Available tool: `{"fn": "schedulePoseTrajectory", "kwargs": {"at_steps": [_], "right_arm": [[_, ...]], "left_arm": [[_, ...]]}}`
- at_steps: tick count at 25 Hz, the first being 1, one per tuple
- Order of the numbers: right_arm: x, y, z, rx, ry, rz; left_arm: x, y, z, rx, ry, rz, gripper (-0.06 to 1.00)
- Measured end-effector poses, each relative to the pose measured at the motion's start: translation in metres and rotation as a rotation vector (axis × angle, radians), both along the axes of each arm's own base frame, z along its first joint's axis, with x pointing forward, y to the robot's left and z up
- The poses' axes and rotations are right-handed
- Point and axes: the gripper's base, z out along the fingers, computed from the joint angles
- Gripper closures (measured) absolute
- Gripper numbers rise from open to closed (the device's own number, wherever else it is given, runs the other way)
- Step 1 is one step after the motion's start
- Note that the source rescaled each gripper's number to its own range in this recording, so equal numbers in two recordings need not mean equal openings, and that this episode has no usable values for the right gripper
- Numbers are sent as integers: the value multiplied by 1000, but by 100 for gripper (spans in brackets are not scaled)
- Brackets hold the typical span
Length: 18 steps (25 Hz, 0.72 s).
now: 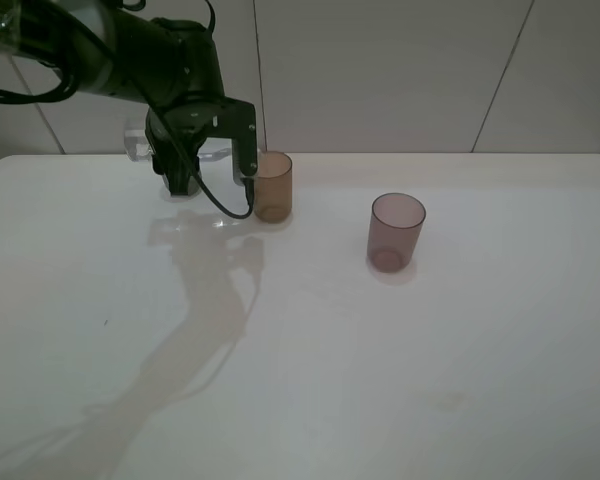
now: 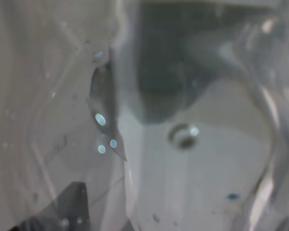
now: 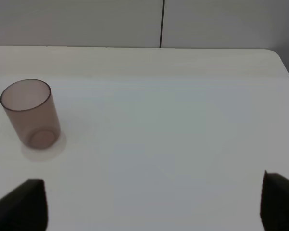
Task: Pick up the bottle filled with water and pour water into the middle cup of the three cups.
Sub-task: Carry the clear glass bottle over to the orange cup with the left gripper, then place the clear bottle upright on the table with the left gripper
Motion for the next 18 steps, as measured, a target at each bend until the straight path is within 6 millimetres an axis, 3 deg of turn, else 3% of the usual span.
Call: {"fn": "schedulePoseTrajectory", "kwargs": {"at_steps": [18], "right_arm": [[0,0,0,0,0,0]], "left_arm": [[5,-1,8,128,0,-127,93]]}}
